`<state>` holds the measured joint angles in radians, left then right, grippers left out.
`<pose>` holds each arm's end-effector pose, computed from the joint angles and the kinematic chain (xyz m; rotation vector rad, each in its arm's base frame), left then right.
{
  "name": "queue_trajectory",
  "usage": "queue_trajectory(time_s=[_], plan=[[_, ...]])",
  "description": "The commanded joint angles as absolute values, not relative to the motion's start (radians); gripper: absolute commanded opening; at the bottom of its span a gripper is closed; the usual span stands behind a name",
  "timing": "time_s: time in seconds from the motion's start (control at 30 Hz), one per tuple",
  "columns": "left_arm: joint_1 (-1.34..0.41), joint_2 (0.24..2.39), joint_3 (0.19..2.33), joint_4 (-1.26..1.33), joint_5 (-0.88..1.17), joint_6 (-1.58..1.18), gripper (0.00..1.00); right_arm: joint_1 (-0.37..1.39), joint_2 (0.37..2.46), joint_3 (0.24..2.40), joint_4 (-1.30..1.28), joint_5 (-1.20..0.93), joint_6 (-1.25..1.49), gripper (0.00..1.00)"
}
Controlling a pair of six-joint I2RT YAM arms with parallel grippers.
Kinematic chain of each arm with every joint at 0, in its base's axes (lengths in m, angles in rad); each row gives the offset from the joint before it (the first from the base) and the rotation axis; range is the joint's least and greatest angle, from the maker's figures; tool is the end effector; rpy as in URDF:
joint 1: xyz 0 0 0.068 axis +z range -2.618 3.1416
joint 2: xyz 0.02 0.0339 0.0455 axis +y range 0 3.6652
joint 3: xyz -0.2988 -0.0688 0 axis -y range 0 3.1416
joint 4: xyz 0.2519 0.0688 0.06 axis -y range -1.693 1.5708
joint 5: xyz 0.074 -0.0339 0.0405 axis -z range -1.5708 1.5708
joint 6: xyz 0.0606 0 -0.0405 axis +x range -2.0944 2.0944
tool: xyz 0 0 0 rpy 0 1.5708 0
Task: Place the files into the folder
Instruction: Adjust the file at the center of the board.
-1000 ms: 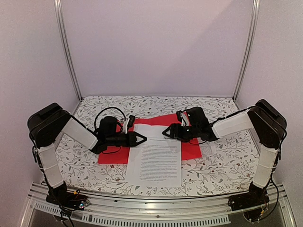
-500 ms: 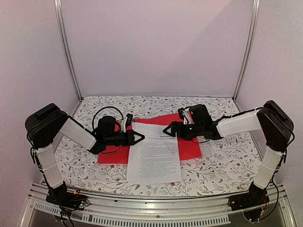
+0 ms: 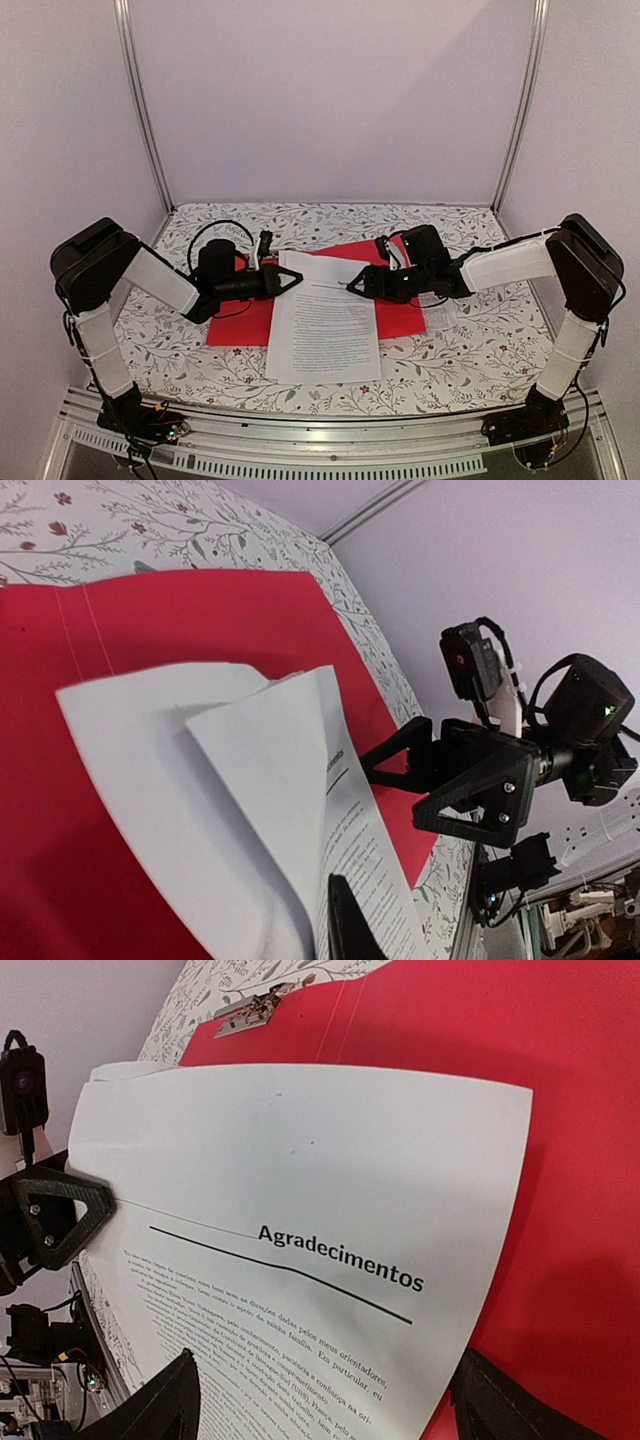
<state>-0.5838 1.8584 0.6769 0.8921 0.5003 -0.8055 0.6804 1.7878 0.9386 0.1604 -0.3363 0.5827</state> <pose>0.2992 -0.2325 0.1535 0.1609 2.0741 -1.3765 0.2961 0.2653 0.1724 -0.3128 2.4147 1.0089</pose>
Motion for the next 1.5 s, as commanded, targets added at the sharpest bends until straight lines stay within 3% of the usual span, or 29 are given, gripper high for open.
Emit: queue_trajectory(time_s=[0.0, 0.27, 0.9, 1.27, 1.47], plan=[[-0.572, 1.858, 0.674, 0.932, 0.518, -0.829, 0.08, 0.689, 1.816, 0.939, 0.160, -0.381, 0.563, 0.87], [-0.575, 1.828, 0.689, 0.819, 0.485, -0.795, 0.08, 0.711, 1.831, 0.935, 0.169, -0.359, 0.590, 0.86], [-0.639, 1.825, 0.646, 0.795, 0.439, -0.799, 0.35, 0.747, 1.845, 0.927, 0.241, -0.200, 0.705, 0.79], [-0.667, 1.799, 0.641, 0.769, 0.323, -0.867, 0.37, 0.797, 1.831, 0.898, 0.243, -0.108, 0.724, 0.77], [-0.670, 1.779, 0.631, 0.742, 0.273, -0.902, 0.33, 0.803, 1.790, 0.859, 0.236, -0.053, 0.724, 0.77]])
